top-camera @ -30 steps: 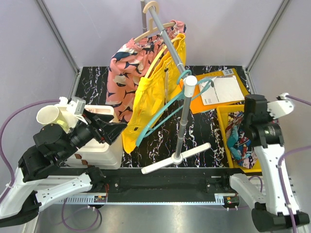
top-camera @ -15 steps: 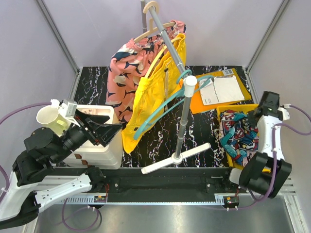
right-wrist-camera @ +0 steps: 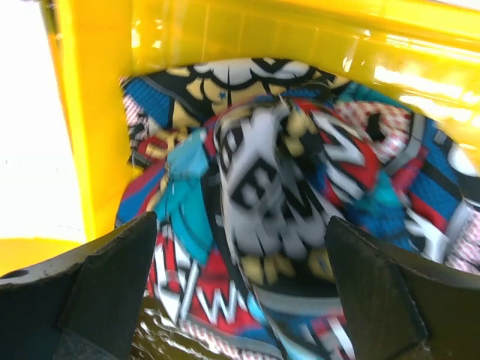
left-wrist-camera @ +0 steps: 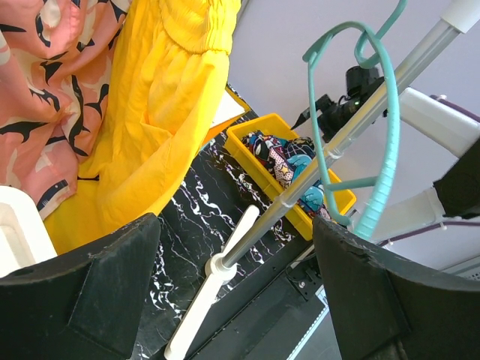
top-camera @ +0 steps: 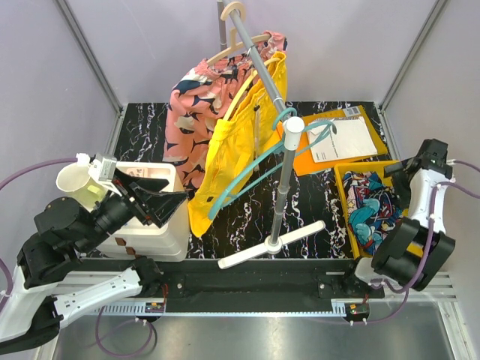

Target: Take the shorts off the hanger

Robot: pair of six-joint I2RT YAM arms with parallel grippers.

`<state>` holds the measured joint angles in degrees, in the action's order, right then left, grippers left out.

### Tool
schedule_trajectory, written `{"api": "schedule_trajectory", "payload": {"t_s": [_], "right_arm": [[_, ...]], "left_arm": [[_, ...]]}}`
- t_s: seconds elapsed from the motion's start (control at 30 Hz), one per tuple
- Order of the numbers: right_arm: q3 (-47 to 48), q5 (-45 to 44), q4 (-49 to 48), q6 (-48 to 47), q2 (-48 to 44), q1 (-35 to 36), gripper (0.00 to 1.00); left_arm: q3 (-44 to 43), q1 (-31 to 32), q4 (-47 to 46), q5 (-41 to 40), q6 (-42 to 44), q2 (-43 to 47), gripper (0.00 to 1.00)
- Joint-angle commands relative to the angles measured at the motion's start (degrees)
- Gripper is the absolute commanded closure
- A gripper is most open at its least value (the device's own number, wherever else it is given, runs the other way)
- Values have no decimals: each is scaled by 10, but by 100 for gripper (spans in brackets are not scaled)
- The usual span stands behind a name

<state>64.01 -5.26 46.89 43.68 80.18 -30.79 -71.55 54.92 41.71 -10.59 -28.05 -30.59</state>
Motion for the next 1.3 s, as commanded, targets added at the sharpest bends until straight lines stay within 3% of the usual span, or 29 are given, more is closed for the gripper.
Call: {"api": "schedule_trajectory", "payload": {"t_s": [0.0,0.23,0.33,0.37,0.47,0.6,0.73,0.97,1.13,1.27], "right_arm": [[40,-8,78,-45,-111,0,0],[-29,165,41,-43,-255,30,0],[-90,222,-3,-20,-284,61,17],[-101,225,-13,-17,-282,73,28],[-138,237,-44,-18,-248,74,37],[-160,196,-94,-7,-180,73,38],[-139,65,-94,1,-74,69,37],[-157,29,-109,14,50,60,36],[-152,24,-102,-17,-32,61,31],[-123,29,-71,-33,-146,61,13]], "left_arm": [[-10,1,-9,12,-1,-4,13],[-6,1,-9,10,6,-6,13],[-3,1,-9,3,8,-8,13],[-3,2,-9,1,9,-10,13],[-4,1,-9,5,7,-14,13],[1,2,-8,4,-2,-10,13],[1,1,-7,2,-11,-4,13],[-33,1,28,12,-16,-32,4],[-77,1,52,-2,6,-70,2],[-133,1,76,-24,31,-126,2]]}}
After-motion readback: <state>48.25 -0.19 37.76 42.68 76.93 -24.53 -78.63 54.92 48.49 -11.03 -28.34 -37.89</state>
